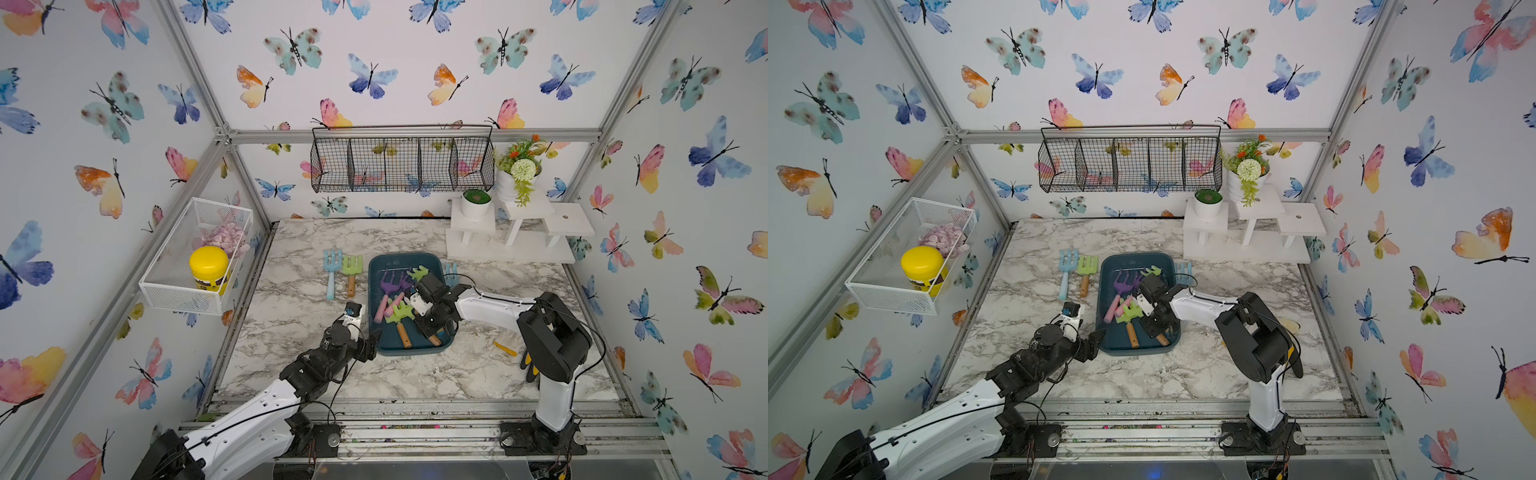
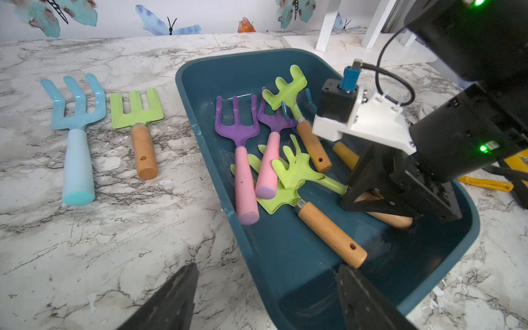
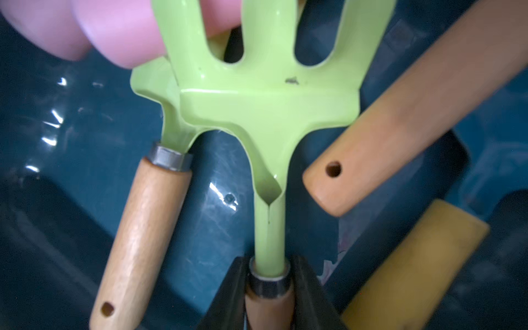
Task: Take the hand rake out of the storage box
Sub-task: Pick up the rake from the storage box.
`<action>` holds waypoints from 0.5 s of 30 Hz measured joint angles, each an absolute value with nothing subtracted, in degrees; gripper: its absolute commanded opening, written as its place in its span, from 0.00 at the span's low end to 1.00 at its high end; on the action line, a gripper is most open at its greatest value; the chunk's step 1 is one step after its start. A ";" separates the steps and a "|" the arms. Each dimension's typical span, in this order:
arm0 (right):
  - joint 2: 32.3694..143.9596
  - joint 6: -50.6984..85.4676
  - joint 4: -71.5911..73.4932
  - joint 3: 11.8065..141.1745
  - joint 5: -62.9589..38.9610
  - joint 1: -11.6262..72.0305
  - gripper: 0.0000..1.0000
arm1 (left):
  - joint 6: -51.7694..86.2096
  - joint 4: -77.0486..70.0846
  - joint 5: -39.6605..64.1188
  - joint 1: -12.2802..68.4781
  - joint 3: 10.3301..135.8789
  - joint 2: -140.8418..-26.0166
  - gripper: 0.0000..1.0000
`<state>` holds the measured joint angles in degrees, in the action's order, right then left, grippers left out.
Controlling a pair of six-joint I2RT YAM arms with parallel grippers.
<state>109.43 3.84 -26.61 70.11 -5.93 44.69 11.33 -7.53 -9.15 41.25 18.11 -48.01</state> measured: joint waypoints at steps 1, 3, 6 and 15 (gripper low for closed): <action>109.27 3.81 -26.55 70.02 -6.07 44.69 0.22 | 11.31 -7.53 -9.15 41.25 18.11 -48.07 0.82; 108.84 3.86 -26.55 69.82 -6.37 44.69 0.20 | 11.31 -7.53 -9.15 41.25 18.11 -48.18 0.82; 106.80 4.05 -26.52 68.84 -6.96 44.69 0.18 | 11.22 -7.53 -9.15 41.25 18.11 -48.40 0.82; 96.84 5.76 -25.80 67.81 -7.92 44.69 0.16 | 11.11 -7.53 -9.15 41.25 18.11 -48.60 0.82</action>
